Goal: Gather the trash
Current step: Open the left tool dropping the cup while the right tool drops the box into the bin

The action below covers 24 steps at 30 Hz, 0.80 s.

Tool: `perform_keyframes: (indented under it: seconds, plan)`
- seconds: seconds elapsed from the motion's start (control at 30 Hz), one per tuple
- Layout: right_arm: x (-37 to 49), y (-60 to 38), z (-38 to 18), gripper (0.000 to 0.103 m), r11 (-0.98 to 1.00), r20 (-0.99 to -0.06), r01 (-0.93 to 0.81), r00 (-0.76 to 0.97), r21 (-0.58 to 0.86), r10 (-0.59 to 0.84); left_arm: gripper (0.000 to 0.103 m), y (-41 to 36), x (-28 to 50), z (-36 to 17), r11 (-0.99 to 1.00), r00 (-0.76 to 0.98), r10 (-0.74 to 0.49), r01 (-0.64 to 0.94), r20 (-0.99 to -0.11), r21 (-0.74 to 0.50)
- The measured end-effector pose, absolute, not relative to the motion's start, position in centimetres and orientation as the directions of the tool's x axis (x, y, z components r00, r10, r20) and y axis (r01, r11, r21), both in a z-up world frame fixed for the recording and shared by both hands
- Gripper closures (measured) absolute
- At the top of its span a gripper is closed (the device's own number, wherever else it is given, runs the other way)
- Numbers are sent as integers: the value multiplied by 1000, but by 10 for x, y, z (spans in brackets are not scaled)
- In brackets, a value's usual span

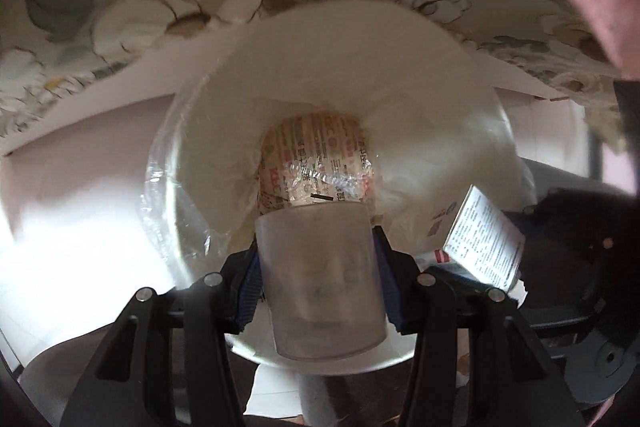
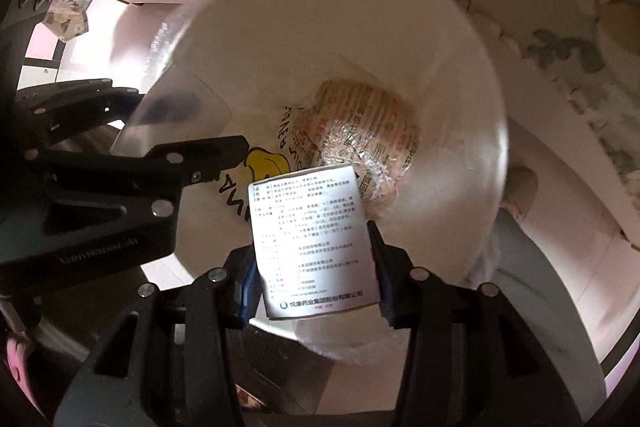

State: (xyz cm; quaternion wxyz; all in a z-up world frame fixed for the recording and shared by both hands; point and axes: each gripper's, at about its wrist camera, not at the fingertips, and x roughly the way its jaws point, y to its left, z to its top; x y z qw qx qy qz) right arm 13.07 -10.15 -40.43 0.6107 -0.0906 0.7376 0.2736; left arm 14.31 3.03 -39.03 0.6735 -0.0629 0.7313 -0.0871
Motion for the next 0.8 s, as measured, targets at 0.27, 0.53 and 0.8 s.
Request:
perform_keyframes:
  seconds: [0.27, 0.53, 0.8]
  plan:
    - [134, -95, -426, 56, 838, -953, -472, -249, 274, 172, 50, 33, 147, -422, 978, -127, -207, -1, -970, -208]
    - [136, -92, -437, 52, 838, -963, -492, -235, 238, 135, 47, 27, 153, -433, 981, -128, -192, 13, -973, -196]
    - [137, -97, -429, 45, 836, -967, -497, -209, 231, 142, 40, 30, 152, -421, 977, -107, -211, 11, -972, -213]
